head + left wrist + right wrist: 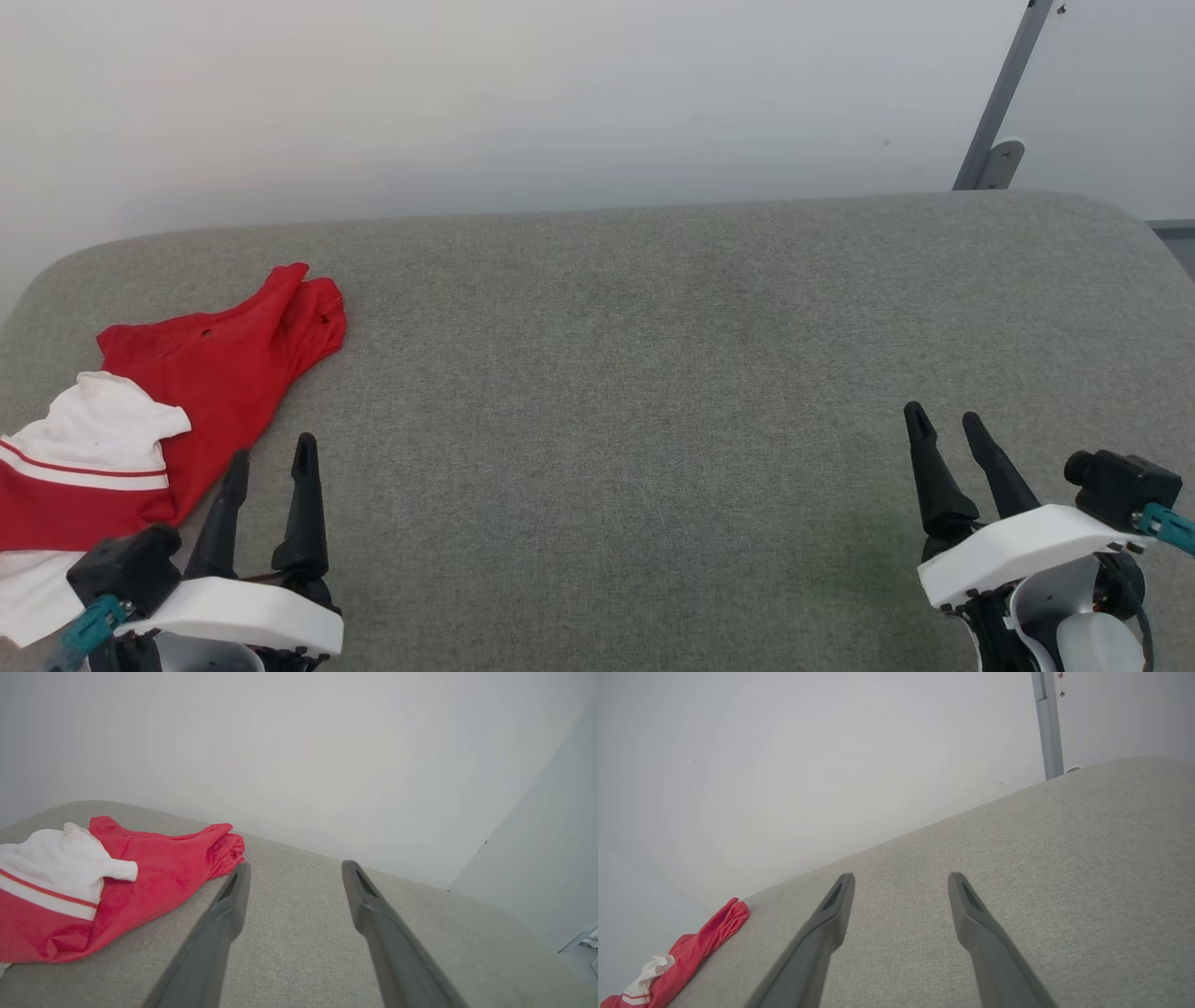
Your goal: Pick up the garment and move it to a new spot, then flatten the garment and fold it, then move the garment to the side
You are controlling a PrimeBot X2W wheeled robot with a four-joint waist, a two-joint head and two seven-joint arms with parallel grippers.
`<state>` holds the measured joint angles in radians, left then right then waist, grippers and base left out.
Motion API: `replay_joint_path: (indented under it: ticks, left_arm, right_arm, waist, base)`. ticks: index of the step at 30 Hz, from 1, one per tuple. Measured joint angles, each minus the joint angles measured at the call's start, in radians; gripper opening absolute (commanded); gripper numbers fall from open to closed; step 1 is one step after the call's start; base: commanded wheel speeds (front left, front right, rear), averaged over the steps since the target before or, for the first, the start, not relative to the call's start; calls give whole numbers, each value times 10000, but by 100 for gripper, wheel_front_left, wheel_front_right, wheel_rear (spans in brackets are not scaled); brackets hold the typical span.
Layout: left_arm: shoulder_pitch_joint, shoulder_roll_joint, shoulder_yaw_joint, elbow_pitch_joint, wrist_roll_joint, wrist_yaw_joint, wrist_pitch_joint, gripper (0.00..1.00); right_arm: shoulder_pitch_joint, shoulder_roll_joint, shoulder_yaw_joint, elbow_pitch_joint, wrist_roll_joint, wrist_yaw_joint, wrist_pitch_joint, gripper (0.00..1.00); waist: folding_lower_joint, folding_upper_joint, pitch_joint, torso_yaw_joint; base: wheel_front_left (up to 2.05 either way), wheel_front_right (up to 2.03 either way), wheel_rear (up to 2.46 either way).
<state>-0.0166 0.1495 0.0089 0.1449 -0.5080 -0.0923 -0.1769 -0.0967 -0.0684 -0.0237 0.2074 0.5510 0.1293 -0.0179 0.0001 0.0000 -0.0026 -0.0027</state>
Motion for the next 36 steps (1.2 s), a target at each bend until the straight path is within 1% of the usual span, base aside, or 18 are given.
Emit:
replay_joint_path:
  ticks: [23,36]
  left_arm:
    - [115,36,61,-148,1987,-192,-495,100]
    - [166,92,38,-198,2834,-234,-715,100]
  right_arm:
    - [14,27,84,-255,-1799,2,-176,100]
    - [31,38,109,-376,-2660,2,-267,100]
  waist:
    - [0,0,1,1]
    - [0,0,25,13]
  base:
    - [0,0,0]
    - [0,0,0]
